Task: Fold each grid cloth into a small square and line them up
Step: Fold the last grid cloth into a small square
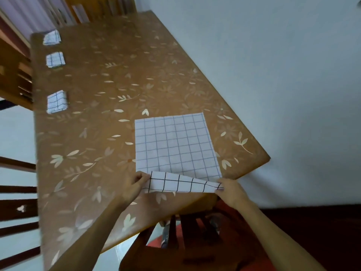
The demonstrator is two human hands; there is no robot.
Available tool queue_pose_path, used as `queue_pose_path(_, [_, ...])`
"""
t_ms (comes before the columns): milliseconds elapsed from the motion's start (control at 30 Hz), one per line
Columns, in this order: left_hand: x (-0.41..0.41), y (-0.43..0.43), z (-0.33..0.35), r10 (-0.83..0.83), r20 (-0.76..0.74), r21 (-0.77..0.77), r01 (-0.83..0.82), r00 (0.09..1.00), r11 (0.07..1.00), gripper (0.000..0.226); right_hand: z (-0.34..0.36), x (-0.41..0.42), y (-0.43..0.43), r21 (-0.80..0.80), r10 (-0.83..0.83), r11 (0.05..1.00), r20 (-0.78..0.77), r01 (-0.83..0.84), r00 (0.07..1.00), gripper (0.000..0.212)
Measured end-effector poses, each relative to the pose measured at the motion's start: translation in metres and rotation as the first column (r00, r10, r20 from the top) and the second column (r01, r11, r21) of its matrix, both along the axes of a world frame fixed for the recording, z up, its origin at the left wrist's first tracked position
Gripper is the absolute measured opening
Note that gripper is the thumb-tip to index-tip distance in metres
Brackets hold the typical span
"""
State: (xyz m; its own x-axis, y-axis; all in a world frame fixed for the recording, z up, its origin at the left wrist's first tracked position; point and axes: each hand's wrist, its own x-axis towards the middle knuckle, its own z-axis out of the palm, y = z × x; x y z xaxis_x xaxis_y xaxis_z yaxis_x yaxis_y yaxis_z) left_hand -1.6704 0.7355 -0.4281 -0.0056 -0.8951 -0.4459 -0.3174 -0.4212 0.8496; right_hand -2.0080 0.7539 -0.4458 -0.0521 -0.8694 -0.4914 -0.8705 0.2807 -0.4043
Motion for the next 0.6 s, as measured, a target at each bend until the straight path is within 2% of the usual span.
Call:
queue_pose_path(100, [0.026, 0.002, 0.004, -0.196, 0.04, -0.045, 0.198, 0.98, 0.979, 0.005, 0.013, 0.004, -0.001, 0.059, -0.143, 0.99, 0.289, 0.131, 0.947, 0.019])
queue_pose_path(200, [0.048, 0.004, 0.005, -0.336, -0.006, 0.046, 0.336, 0.942, 0.941, 0.045, 0.027, 0.003, -0.004, 0.09, -0.151, 0.988, 0.394, 0.126, 0.907, 0.011])
queue_pose_path(267, [0.058, 0.006, 0.008, -0.397, -0.037, 0.089, 0.398, 0.917, 0.913, 0.065, 0.039, 0.004, -0.004, 0.099, -0.196, 0.98, 0.444, 0.17, 0.874, 0.017])
queue_pose_path(367, [0.065, 0.012, 0.01, -0.493, 0.025, 0.117, 0.487, 0.87, 0.865, 0.06, 0.057, 0.003, -0.002, 0.105, -0.256, 0.966, 0.481, 0.235, 0.839, 0.02])
queue_pose_path(433, [0.07, 0.012, 0.007, -0.495, 0.064, 0.125, 0.485, 0.867, 0.866, 0.045, 0.064, 0.0, 0.0, 0.115, -0.294, 0.955, 0.515, 0.275, 0.805, 0.017])
queue_pose_path(500, [0.072, 0.008, 0.003, -0.436, 0.15, 0.116, 0.422, 0.888, 0.899, 0.014, 0.067, -0.004, -0.001, 0.127, -0.335, 0.938, 0.562, 0.322, 0.756, 0.02])
queue_pose_path(533, [0.071, 0.006, 0.005, -0.378, 0.173, 0.11, 0.364, 0.909, 0.925, 0.013, 0.068, -0.006, -0.002, 0.122, -0.344, 0.933, 0.585, 0.339, 0.734, 0.029])
queue_pose_path(600, [0.065, 0.001, 0.007, -0.273, 0.118, 0.084, 0.264, 0.955, 0.961, 0.023, 0.064, -0.012, -0.007, 0.102, -0.347, 0.926, 0.615, 0.365, 0.708, 0.051])
